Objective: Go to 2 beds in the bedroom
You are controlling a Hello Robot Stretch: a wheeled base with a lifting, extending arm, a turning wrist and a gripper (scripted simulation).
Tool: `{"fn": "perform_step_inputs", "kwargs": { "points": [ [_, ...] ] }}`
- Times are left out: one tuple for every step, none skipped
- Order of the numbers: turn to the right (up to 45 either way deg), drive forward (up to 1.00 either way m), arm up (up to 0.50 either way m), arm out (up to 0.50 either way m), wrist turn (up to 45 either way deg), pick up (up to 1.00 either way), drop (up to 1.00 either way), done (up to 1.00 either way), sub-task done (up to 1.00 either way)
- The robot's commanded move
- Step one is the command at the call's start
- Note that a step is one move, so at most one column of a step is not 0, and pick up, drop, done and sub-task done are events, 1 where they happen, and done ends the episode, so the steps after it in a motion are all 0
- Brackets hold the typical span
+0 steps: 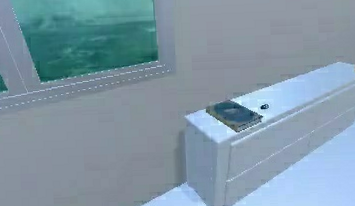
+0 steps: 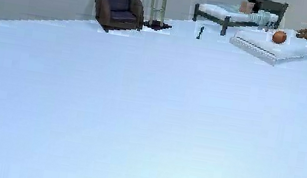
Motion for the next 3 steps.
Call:
{"fn": "perform_step_inputs", "kwargs": {
  "points": [
    [45.0, 0.0, 0.0, 0.0, 0.0, 0.0, 0.0, 0.0, 0.0],
    [45.0, 0.0, 0.0, 0.0, 0.0, 0.0, 0.0, 0.0, 0.0],
    [30.0, 0.0, 0.0, 0.0, 0.0, 0.0, 0.0, 0.0, 0.0]
  ]
}}
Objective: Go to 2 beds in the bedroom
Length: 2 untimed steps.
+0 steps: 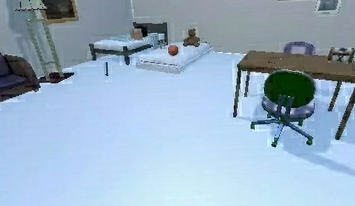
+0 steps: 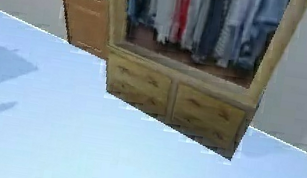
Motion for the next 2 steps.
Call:
{"fn": "perform_step_inputs", "kwargs": {
  "points": [
    [0.0, 1.0, 0.0, 0.0, 0.0, 0.0, 0.0, 0.0, 0.0],
    [0.0, 1.0, 0.0, 0.0, 0.0, 0.0, 0.0, 0.0, 0.0]
  ]
}}
